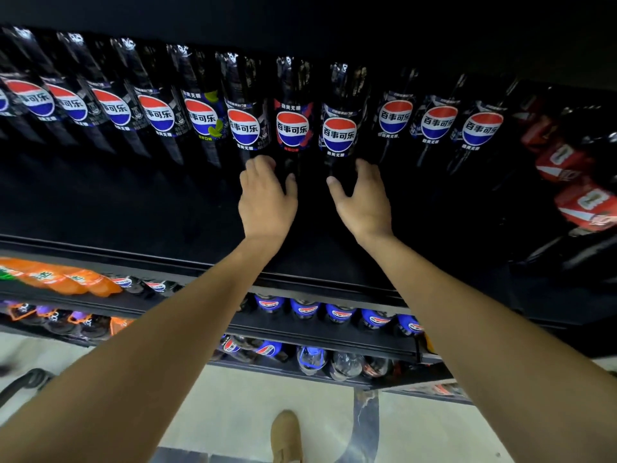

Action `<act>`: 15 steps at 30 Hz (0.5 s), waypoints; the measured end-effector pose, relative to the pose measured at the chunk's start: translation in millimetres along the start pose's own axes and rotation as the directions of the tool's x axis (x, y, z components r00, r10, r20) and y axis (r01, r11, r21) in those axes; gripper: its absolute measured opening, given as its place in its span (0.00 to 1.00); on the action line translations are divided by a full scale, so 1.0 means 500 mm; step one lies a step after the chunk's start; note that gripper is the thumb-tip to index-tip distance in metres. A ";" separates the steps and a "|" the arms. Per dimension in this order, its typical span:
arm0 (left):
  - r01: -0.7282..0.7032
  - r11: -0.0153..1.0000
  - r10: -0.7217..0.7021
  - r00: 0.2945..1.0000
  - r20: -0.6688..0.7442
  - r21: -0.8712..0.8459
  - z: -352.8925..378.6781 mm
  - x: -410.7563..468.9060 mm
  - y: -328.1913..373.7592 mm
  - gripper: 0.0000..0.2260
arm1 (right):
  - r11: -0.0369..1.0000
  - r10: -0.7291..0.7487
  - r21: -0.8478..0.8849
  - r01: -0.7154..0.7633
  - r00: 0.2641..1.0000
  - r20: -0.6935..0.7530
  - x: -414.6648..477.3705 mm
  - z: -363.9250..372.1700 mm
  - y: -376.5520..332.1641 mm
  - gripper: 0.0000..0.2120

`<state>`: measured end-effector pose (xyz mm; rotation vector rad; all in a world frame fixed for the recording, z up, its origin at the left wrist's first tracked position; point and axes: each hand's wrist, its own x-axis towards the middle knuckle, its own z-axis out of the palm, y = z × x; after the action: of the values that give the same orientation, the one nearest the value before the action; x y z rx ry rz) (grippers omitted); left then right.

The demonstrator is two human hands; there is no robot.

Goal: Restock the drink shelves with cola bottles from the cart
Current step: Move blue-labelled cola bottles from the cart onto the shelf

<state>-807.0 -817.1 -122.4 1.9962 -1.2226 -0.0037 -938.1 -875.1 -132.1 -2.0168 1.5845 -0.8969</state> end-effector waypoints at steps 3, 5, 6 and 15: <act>-0.231 0.908 0.175 0.967 0.183 0.351 -0.037 -0.014 0.010 0.20 | 0.943 -0.129 -0.307 0.124 0.992 0.004 -0.037 -0.035 -0.008 0.25; -0.334 0.802 0.209 0.934 0.290 0.496 -0.066 -0.034 0.021 0.22 | 0.878 -0.181 -0.440 0.187 0.982 0.055 -0.065 -0.063 -0.016 0.23; -0.366 0.767 0.219 0.922 0.320 0.528 -0.082 -0.047 0.027 0.22 | 0.851 -0.195 -0.482 0.209 0.978 0.079 -0.081 -0.078 -0.021 0.23; -0.359 0.749 0.163 0.914 0.371 0.556 -0.269 -0.276 0.069 0.23 | 0.779 -0.319 -0.472 0.413 0.909 0.270 -0.316 -0.207 -0.084 0.20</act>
<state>-856.5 -638.5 -59.0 2.4104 -1.8918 0.2798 -1004.8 -705.4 -66.9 -2.7754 1.4623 -0.4012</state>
